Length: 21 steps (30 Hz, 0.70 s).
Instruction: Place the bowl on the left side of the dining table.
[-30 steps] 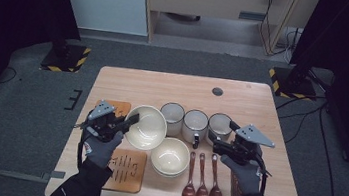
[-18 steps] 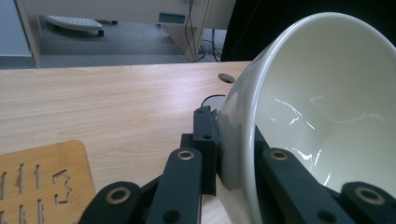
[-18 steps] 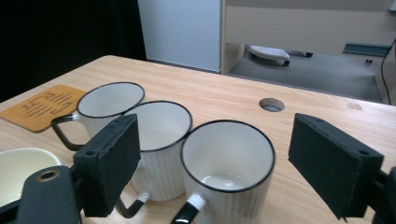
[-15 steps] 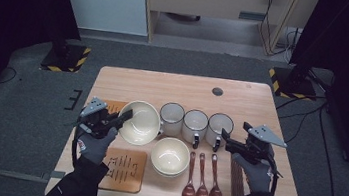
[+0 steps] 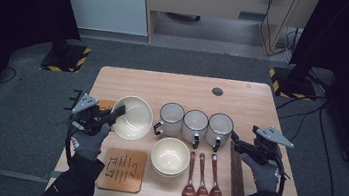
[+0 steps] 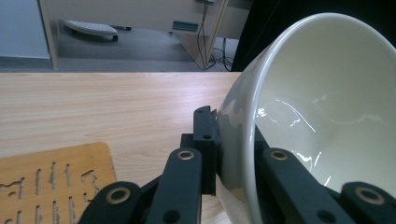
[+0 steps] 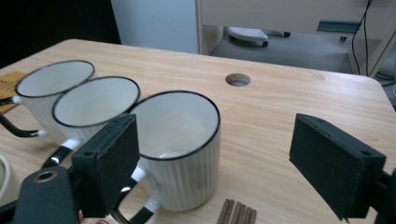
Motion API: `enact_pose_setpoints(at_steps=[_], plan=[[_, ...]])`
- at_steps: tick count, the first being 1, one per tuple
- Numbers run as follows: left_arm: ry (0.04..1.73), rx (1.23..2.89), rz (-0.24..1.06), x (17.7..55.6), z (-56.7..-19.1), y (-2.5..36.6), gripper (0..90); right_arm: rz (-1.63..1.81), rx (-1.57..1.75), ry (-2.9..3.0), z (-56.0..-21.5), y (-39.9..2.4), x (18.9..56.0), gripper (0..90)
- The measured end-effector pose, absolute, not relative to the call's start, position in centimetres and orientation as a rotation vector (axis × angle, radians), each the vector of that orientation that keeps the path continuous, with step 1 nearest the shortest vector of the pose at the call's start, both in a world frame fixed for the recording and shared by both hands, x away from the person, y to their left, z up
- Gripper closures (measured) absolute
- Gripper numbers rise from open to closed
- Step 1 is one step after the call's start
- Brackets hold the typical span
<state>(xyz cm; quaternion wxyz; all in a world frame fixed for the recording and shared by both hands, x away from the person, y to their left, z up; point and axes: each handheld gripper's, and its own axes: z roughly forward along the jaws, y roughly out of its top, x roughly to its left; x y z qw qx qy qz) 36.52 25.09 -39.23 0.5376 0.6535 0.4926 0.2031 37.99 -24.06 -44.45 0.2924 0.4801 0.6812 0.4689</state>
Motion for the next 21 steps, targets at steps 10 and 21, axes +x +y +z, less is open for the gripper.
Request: enact_pose_setpoints(at_steps=[10,21], plan=[[1.203,1.53,0.5,36.9,-39.3,26.3,81.1,1.18,1.331,1.818,-45.7,-25.6,38.4,15.3],[1.257,1.515,0.515,37.7,-39.9,27.7,81.1,1.11,1.393,1.826,-47.1,-26.9,38.8,15.7]])
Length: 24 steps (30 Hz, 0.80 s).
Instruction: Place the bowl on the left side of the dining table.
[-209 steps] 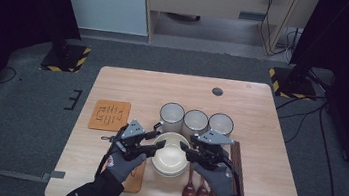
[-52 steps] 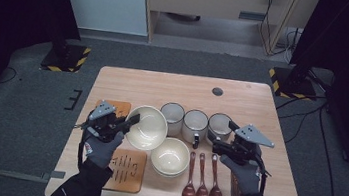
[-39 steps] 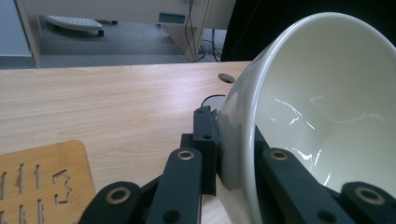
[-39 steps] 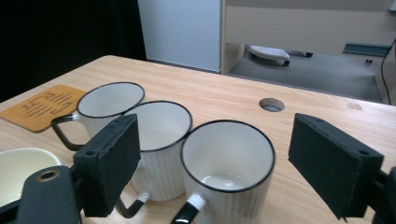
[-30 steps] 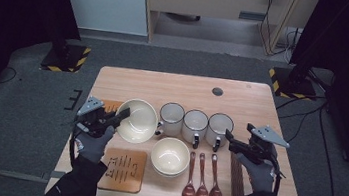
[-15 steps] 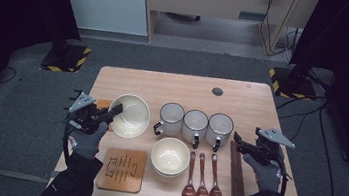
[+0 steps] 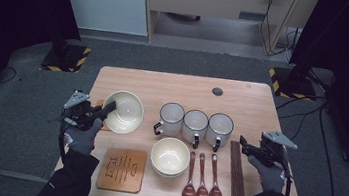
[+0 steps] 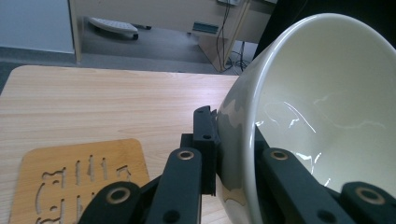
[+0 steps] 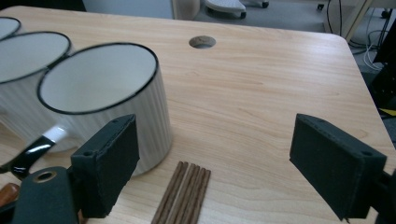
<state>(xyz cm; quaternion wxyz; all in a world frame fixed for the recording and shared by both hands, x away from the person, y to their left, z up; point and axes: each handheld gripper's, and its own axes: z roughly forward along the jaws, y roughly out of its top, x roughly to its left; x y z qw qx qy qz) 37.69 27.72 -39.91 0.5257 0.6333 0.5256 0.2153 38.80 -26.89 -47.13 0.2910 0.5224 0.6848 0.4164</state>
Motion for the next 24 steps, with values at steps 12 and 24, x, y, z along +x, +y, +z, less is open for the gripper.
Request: enact_pose_setpoints(at_steps=[12,24], plan=[[1.307,1.519,0.529,38.6,-40.8,28.7,81.1,1.045,1.454,1.84,-48.5,-28.0,39.2,16.6],[1.355,1.515,0.538,39.3,-41.7,29.8,81.1,0.985,1.496,1.868,-49.6,-29.0,39.5,16.2]])
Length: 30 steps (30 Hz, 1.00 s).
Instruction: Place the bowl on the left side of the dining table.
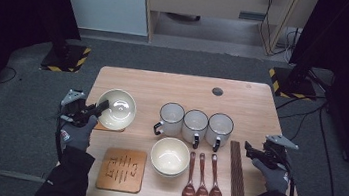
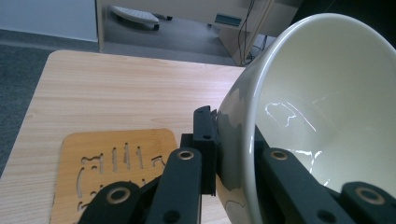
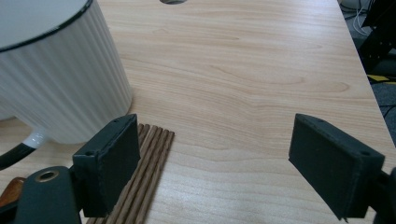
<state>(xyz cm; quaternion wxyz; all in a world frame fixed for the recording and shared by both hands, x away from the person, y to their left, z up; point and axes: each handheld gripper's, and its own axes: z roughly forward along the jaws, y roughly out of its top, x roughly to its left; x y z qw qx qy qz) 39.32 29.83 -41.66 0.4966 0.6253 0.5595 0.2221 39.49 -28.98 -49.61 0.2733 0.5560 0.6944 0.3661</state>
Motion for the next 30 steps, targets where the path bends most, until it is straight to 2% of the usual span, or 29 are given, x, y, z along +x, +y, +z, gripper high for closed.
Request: enact_pose_setpoints(at_steps=[15,30], plan=[[1.423,1.549,0.557,40.9,-43.3,30.9,81.1,0.936,1.515,1.909,-50.5,-29.0,39.4,16.2],[1.504,1.573,0.57,44.1,-45.3,32.3,81.1,0.909,1.531,1.916,-51.3,-29.4,39.4,16.1]])
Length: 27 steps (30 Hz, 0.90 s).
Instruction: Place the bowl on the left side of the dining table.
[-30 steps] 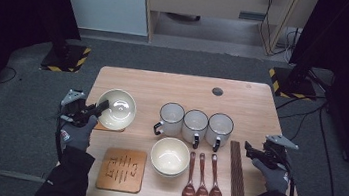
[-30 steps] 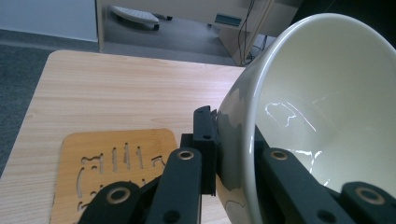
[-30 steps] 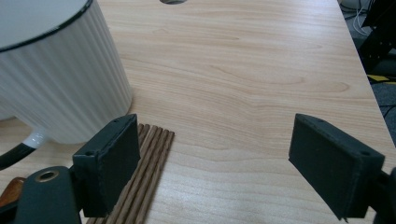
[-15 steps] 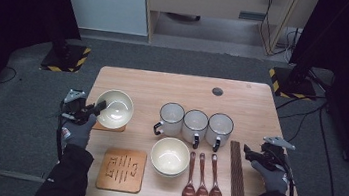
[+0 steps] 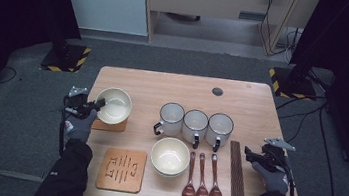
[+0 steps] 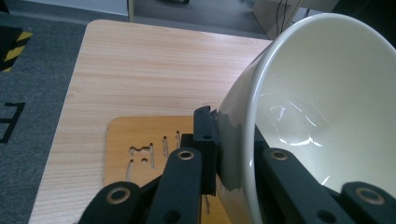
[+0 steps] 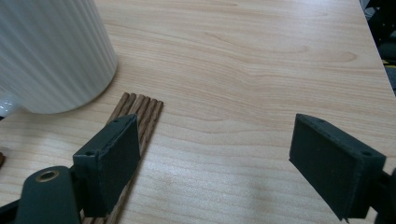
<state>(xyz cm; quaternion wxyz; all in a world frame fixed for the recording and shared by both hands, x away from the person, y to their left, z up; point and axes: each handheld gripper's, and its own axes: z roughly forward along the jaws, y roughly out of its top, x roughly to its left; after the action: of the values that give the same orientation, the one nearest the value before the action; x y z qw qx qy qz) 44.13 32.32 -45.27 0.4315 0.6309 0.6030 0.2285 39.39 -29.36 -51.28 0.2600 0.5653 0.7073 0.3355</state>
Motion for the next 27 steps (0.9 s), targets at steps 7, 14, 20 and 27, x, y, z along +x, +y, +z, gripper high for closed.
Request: enact_pose_setpoints(at_steps=[7,14,20,27], plan=[[1.545,1.582,0.57,45.3,-46.2,33.3,81.1,0.905,1.536,1.912,-51.3,-29.5,39.4,15.9],[1.571,1.574,0.543,46.3,-47.2,34.3,81.1,0.892,1.54,1.906,-51.4,-29.5,39.5,15.9],[1.603,1.578,0.541,46.8,-47.8,34.9,81.1,0.884,1.536,1.916,-51.6,-29.3,39.5,15.7],[1.617,1.597,0.538,47.2,-48.3,34.8,81.1,0.877,1.536,1.922,-51.6,-29.3,39.5,16.0]])
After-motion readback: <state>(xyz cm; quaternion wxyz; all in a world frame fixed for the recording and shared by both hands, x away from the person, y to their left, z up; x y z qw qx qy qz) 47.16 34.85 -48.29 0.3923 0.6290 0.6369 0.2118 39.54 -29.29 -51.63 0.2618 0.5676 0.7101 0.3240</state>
